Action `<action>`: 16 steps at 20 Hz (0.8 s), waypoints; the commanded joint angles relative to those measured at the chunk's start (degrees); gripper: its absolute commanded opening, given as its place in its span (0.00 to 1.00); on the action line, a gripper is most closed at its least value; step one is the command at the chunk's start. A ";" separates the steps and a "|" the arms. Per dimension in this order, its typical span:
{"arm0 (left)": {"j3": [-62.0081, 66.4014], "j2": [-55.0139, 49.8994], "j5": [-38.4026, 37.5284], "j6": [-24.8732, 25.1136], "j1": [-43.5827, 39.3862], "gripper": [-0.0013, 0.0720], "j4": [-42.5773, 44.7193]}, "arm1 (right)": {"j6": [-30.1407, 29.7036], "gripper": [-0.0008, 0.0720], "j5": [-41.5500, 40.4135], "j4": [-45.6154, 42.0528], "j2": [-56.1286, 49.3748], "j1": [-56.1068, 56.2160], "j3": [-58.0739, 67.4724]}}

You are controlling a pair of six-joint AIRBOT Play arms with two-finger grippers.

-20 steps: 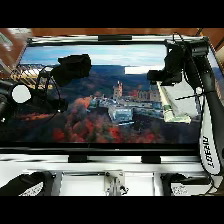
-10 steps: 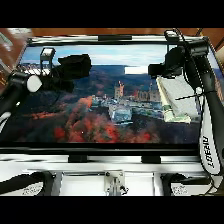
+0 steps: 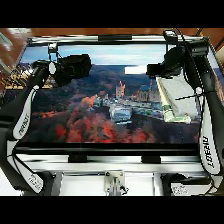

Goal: Fold the shirts.

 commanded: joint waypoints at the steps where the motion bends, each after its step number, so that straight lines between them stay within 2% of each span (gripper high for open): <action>1: 3.56 -5.88 3.56 -0.26 0.63 1.00 0.13 | 0.04 0.76 -1.68 0.85 -0.02 0.09 0.04; 5: 3.52 -7.72 7.58 -0.31 0.66 0.99 0.13 | -0.15 0.76 -4.57 3.06 -0.02 0.09 0.04; 8: 3.52 -8.63 8.70 -3.63 0.66 0.99 0.11 | -0.13 0.76 -5.60 3.78 0.00 0.09 0.04; 13: 3.52 -9.05 9.16 -3.74 0.66 0.99 -0.11 | -0.15 0.76 -5.66 6.36 0.00 0.09 0.04; 15: 3.52 -9.05 9.05 -6.36 0.70 0.91 -0.09 | -0.15 0.76 -5.66 6.71 0.00 0.09 0.04; 16: 3.52 -9.11 9.16 -7.23 0.76 0.90 -0.11 | -0.13 0.76 -5.66 6.75 0.00 0.09 0.04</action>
